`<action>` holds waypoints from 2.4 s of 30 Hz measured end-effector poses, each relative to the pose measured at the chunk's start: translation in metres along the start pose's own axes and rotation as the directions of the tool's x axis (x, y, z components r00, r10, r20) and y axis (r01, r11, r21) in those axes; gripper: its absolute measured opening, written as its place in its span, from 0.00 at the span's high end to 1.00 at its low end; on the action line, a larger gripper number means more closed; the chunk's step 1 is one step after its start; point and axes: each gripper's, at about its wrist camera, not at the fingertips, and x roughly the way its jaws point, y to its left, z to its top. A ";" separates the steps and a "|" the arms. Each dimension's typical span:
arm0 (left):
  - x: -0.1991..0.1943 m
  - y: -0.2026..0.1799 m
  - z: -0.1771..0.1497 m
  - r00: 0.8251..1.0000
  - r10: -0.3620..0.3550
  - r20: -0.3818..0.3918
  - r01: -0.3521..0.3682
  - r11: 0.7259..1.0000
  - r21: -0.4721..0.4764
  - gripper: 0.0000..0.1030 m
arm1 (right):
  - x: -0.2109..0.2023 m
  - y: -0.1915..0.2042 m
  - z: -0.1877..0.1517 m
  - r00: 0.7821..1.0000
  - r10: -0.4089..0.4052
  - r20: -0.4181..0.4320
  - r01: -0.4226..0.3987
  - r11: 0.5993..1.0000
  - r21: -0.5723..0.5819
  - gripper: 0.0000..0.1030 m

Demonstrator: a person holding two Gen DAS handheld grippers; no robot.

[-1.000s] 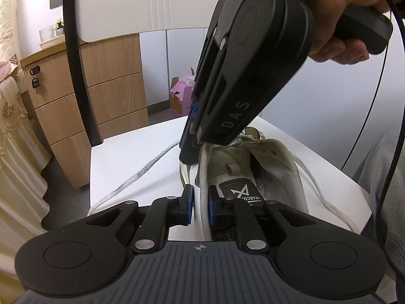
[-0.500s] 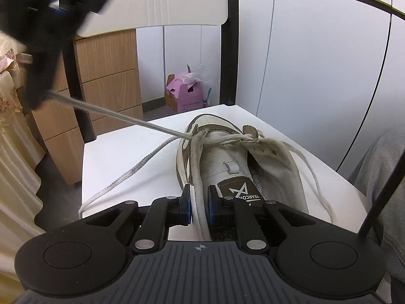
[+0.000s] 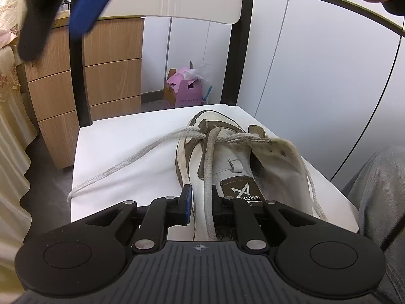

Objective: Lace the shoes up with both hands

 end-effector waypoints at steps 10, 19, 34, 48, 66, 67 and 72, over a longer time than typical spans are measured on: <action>-0.002 -0.001 -0.001 1.000 -0.003 -0.001 0.003 1.000 0.018 0.86 | 0.004 -0.041 -0.038 0.994 -0.086 -0.075 0.092 0.992 0.084 0.52; -0.002 -0.001 0.000 1.000 -0.006 -0.005 0.006 1.000 0.025 0.86 | 0.031 -0.041 -0.081 0.981 -0.028 -0.193 0.033 0.999 0.024 0.67; -0.002 -0.006 -0.001 1.000 0.006 -0.009 -0.005 0.999 0.046 0.87 | 0.029 -0.006 -0.065 0.994 -0.042 -0.101 0.038 0.998 -0.049 0.98; -0.003 -0.006 -0.001 1.000 0.003 -0.011 -0.003 1.000 0.028 0.87 | 0.009 0.022 0.011 0.998 0.060 0.011 -0.059 0.995 -0.077 0.90; -0.002 0.001 -0.002 1.000 -0.008 -0.017 0.009 0.999 0.039 0.87 | 0.052 -0.031 -0.073 0.952 -0.024 -0.304 0.038 0.998 0.041 0.80; -0.002 0.001 -0.002 1.000 -0.008 -0.018 0.009 0.999 0.041 0.87 | 0.054 -0.029 -0.075 0.953 -0.034 -0.302 0.046 0.998 0.031 0.88; -0.001 -0.003 -0.001 1.000 -0.006 -0.025 0.007 0.999 0.049 0.87 | 0.051 -0.020 -0.075 0.962 -0.062 -0.265 0.064 0.998 0.001 0.97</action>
